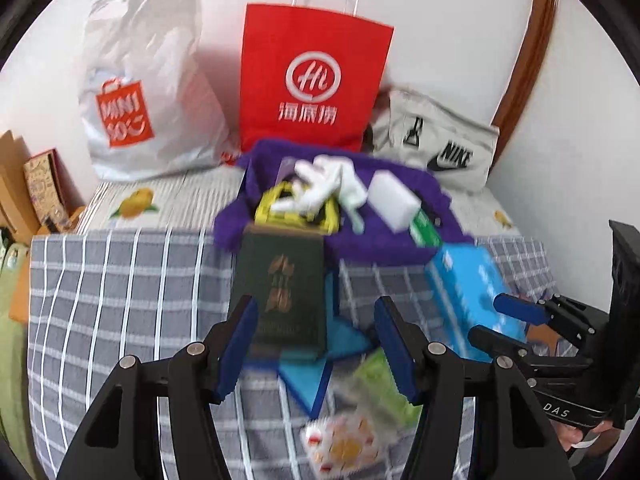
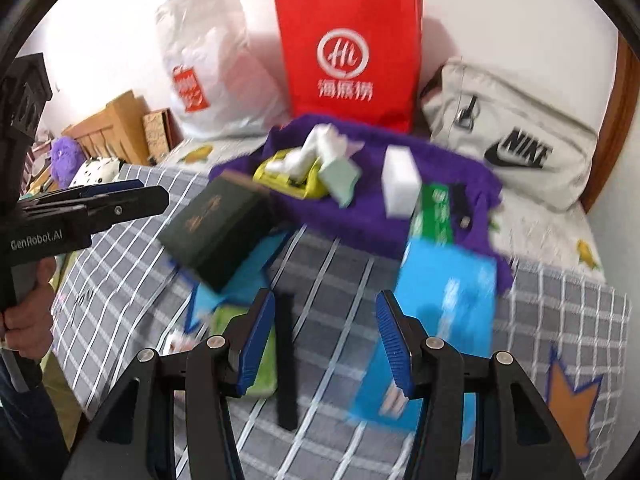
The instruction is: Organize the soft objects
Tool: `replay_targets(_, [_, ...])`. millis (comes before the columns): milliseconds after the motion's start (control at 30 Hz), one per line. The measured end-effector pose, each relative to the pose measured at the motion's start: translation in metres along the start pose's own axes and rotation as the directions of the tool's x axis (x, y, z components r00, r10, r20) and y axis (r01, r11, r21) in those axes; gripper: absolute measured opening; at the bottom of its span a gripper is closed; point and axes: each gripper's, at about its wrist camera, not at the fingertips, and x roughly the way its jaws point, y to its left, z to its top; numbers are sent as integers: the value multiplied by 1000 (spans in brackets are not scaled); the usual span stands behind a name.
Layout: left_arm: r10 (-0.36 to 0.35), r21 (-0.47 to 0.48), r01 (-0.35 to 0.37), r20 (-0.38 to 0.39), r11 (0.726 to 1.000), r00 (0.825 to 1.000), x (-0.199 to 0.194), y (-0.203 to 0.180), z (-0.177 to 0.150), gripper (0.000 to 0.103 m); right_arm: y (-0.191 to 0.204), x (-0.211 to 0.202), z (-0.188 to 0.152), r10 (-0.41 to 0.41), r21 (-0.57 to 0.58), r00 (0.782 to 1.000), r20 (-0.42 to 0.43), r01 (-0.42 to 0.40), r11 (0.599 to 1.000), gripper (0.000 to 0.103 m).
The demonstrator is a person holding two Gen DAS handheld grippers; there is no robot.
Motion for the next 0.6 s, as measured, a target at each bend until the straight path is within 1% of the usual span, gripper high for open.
replay_targets(100, [-6,11,7,-32,1000,999,1,-1,-27,58,10,-1,-21,3,-2,1000,-27,-3,1000,53])
replay_targets(167, [-17,13,18,-54,1000,998,4,-2,-42,58,13,-6,-34,0,10,1000,-23,0,1000,53])
replay_targets(200, [-35,9,36,-81,999,996,9,-3,-54,58,13,-9,-40,3,19,1000,-18,-3,1000,53])
replay_targets(300, [-66,-8,65,-143,998,987,24,-8,-76,59,10,-17,-56,19,65,1000,-13,-18,998,53])
replay_targets(400, [-71,-22,68,-187,997,980,39,-13,-91,59,5,-24,-70,30,108,1000,-7,-30,994,53])
replay_targets(500, [-82,-44,74,-214,996,973,49,-16,-100,59,3,-30,-80,23,117,1000,-9,-22,993,53])
replay_targets(533, [-67,-42,60,-216,997,974,52,-16,-102,59,3,-31,-84,13,116,1000,-9,-11,993,53])
replay_targets(567, [-50,-32,44,-199,999,979,52,-17,-104,63,2,-32,-88,1,116,1000,-12,1,993,53])
replay_targets(600, [-34,-17,32,-180,999,983,52,-19,-105,64,1,-32,-92,-9,119,1000,-15,11,993,53])
